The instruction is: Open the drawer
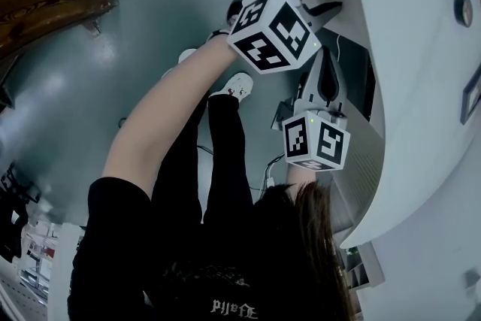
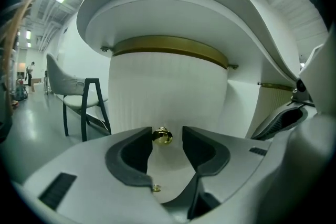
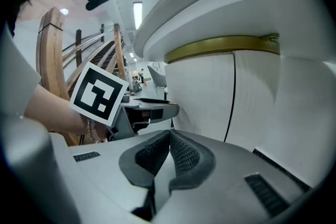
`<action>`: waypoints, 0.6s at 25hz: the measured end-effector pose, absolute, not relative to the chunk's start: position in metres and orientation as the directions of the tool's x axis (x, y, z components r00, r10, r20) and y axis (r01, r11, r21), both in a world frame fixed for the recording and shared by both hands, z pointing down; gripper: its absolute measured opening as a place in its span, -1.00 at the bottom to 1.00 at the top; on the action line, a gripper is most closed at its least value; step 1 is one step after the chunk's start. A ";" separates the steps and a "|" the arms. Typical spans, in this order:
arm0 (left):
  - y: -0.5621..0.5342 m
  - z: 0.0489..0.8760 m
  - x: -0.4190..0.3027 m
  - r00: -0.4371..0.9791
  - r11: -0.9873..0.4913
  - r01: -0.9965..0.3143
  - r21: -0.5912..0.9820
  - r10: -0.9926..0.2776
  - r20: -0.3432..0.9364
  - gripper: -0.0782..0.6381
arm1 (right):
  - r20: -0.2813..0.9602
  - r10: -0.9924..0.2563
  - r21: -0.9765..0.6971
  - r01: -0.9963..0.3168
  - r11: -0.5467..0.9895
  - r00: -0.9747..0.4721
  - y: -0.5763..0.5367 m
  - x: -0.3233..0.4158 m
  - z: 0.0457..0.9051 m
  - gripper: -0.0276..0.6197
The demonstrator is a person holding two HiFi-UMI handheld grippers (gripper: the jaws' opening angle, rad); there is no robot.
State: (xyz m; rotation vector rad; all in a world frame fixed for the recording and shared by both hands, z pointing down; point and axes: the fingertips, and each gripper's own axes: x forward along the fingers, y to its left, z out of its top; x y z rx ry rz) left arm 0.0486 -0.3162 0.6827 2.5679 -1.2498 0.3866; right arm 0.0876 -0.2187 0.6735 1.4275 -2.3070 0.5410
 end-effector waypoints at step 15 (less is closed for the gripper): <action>-0.323 0.683 0.045 0.590 -0.620 -0.783 0.047 -0.716 0.373 -0.46 | 0.535 -0.721 -0.111 -0.882 0.458 -0.441 -0.212 0.085 0.678 -0.84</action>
